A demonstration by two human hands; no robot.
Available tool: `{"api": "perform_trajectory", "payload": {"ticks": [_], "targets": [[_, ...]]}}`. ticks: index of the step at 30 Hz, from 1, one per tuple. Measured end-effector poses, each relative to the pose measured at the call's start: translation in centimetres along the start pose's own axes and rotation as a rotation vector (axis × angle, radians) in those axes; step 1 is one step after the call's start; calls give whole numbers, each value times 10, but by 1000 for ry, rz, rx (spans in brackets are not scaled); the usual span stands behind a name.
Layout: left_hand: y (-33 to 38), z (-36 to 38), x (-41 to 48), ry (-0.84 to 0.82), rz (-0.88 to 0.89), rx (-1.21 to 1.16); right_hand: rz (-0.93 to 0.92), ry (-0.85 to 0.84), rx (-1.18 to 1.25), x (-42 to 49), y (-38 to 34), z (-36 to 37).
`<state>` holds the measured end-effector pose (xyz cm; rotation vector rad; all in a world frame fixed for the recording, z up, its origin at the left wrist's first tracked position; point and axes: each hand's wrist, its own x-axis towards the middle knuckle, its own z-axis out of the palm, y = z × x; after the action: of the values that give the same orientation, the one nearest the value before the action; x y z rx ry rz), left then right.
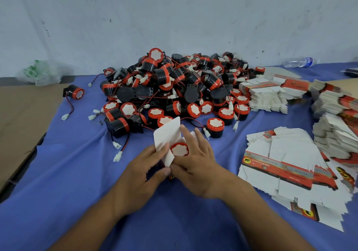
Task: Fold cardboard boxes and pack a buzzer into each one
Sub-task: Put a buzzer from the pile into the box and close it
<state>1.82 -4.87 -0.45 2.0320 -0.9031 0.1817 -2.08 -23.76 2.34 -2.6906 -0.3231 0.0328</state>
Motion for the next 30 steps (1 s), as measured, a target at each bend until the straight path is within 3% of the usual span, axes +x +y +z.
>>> {"api": "perform_trajectory", "payload": {"ticks": [3,8,13,15,20,23,26,28,30], "targets": [[-1,0,-1,-19,0,5,-8,-112,170,-3,3,-6],[4,3,4,5,-90,30,-129,42,543,-2,20,-13],[7,7,6,19,-156,-6,323,468,828,12,27,-11],[6,7,6,32,-172,-54,383,430,1000,13,29,-8],[8,3,8,30,-198,-152,223,295,1226,6,26,-13],[6,4,9,18,-148,-81,162,261,1010,5,26,-7],[8,4,7,31,-231,-278,215,240,957,8,21,1],[9,4,8,68,-194,-360,137,221,918,9,21,0],[10,2,9,86,-112,-283,33,217,832,10,23,-2]]}}
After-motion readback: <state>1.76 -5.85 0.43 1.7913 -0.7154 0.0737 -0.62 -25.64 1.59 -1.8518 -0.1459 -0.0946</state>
